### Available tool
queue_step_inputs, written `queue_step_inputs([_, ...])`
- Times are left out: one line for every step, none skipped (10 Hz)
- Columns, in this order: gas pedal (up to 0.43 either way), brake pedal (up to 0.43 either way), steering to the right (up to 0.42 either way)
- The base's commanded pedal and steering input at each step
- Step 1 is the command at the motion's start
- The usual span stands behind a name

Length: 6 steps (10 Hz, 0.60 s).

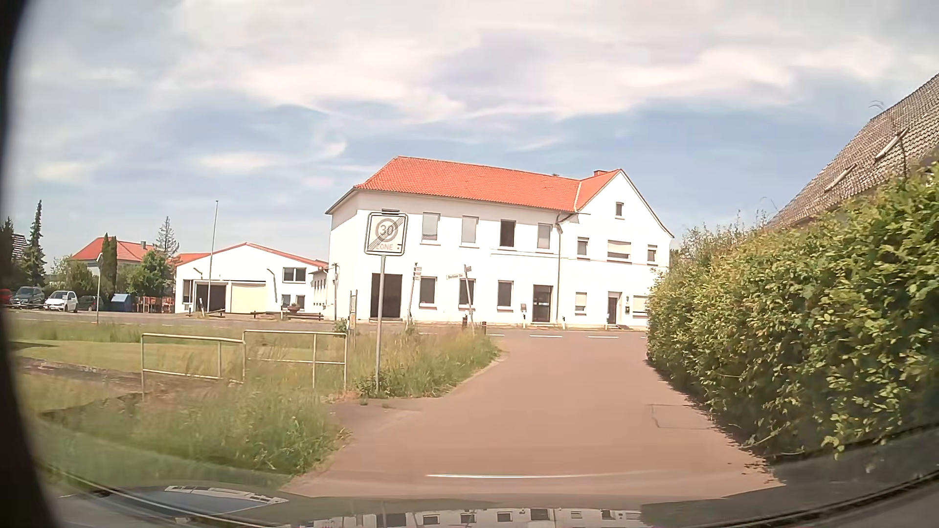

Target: Follow the waypoints while adhering to traffic rules and regulations

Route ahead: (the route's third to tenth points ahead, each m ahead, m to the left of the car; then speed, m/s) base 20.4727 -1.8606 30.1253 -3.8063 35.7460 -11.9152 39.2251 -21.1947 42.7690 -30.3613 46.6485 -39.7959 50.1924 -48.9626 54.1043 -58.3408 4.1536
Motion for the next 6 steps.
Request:
queue_step_inputs([0.287,0.000,0.110])
queue_step_inputs([0.287,0.000,0.110])
queue_step_inputs([0.287,0.000,0.109])
queue_step_inputs([0.287,0.000,0.106])
queue_step_inputs([0.287,0.000,0.099])
queue_step_inputs([0.287,0.000,0.092])
